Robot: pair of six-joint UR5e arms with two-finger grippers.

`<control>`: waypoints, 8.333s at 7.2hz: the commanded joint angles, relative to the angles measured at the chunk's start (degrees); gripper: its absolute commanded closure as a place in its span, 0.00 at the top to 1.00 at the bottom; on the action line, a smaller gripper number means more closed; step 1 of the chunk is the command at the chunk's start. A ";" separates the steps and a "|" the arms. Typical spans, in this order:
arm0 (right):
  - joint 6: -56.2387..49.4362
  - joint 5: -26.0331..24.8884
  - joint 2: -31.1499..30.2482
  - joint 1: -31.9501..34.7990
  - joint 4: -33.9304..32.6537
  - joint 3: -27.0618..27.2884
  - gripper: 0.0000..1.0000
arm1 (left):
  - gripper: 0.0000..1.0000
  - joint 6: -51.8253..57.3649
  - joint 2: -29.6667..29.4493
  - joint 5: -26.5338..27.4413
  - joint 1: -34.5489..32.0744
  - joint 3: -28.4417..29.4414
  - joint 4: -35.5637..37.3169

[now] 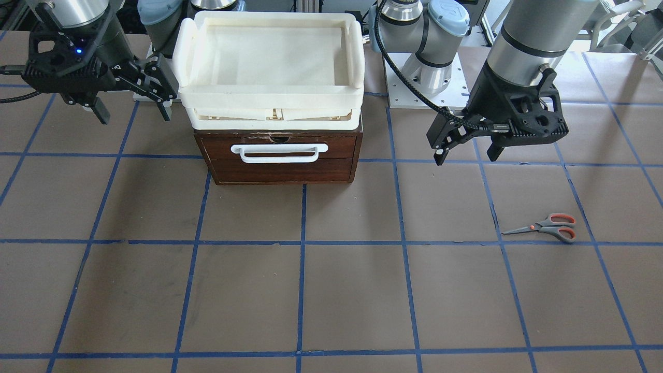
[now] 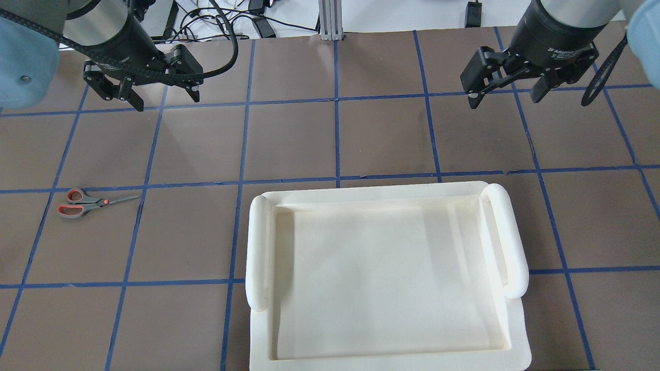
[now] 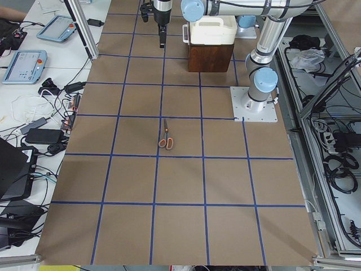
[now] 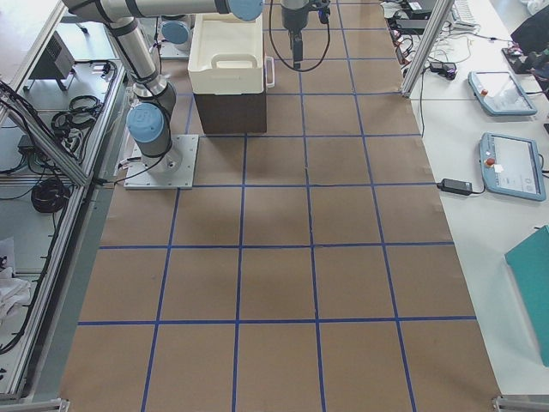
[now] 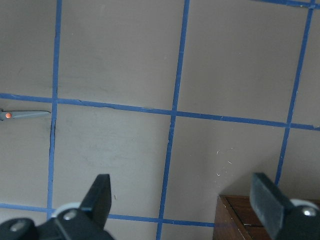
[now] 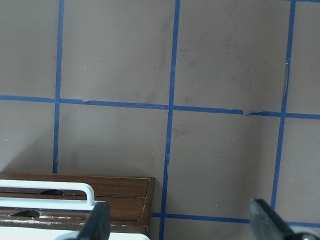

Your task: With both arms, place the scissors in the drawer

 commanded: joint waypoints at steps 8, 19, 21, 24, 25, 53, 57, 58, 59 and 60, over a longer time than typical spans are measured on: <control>-7.77 2.30 3.08 6.98 -0.96 -0.09 1.00 | 1.00 50.19 -1.71 1.48 23.27 -2.98 -0.44; -76.27 7.75 27.25 17.14 12.21 -12.04 0.93 | 0.97 102.65 -22.19 2.81 31.18 -8.16 20.39; -76.74 7.74 27.35 17.58 11.87 -9.77 0.88 | 1.00 107.37 -23.08 2.81 31.81 -10.62 22.93; -75.42 7.30 27.09 17.76 11.87 -8.53 0.71 | 1.00 111.41 -23.08 2.72 31.91 -15.63 30.92; -75.33 7.57 27.18 17.76 11.87 -8.44 0.70 | 1.00 111.42 -23.16 2.63 31.91 -16.51 31.20; -75.42 5.99 36.49 16.44 -0.33 -15.91 0.28 | 0.00 109.31 -16.75 3.42 28.04 -4.31 16.00; -75.68 6.07 38.42 16.44 -3.69 -17.92 0.30 | 0.00 108.96 -11.84 2.72 24.10 -2.73 11.62; -75.68 6.08 38.95 16.44 -4.30 -18.54 0.31 | 0.00 108.78 -10.69 2.81 22.26 -2.55 11.60; -75.33 6.16 39.13 16.44 -4.92 -18.63 0.31 | 0.00 108.52 -9.81 2.89 20.76 -2.55 11.52; -75.24 6.16 39.30 16.44 -5.36 -18.63 0.33 | 0.00 108.52 -9.11 2.90 19.70 -2.46 11.25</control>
